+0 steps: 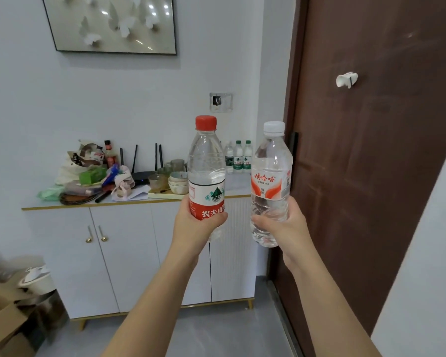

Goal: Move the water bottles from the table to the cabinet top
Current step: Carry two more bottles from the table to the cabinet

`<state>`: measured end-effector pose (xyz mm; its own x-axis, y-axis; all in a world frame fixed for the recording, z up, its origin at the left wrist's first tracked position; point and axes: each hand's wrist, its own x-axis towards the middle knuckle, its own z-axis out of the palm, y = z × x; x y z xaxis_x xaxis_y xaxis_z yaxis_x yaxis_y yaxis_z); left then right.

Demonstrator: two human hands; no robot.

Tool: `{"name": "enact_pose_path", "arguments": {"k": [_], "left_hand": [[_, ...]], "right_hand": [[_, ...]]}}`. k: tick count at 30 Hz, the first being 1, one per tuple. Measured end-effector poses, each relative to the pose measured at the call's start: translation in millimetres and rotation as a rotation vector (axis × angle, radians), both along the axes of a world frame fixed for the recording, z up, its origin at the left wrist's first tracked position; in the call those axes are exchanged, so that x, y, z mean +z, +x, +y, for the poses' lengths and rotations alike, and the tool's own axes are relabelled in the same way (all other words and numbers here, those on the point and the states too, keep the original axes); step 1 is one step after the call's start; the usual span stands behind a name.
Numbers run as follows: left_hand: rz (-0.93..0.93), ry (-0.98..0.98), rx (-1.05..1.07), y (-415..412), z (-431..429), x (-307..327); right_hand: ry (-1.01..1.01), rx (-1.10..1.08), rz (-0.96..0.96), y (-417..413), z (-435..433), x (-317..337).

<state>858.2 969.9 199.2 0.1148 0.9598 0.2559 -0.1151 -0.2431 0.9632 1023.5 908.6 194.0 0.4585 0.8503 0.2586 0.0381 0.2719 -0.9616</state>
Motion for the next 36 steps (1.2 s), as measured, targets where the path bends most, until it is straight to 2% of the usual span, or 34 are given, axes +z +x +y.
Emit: {"name": "enact_pose_path", "arguments": {"k": [10, 18, 27, 36], "left_hand": [[0.038, -0.005, 0.041, 61.4, 148.3, -9.5], [0.026, -0.007, 0.071, 97.9, 231.0, -19.0], [0.031, -0.019, 0.032, 132.8, 316.0, -28.9], [0.053, -0.022, -0.033, 173.7, 466.2, -44.0]], "right_hand": [[0.013, 0.023, 0.011, 68.3, 161.5, -8.1], [0.010, 0.041, 0.007, 111.2, 245.6, -11.2], [-0.002, -0.025, 0.000, 148.6, 326.1, -27.8], [-0.037, -0.123, 0.008, 182.8, 472.5, -42.7]]}}
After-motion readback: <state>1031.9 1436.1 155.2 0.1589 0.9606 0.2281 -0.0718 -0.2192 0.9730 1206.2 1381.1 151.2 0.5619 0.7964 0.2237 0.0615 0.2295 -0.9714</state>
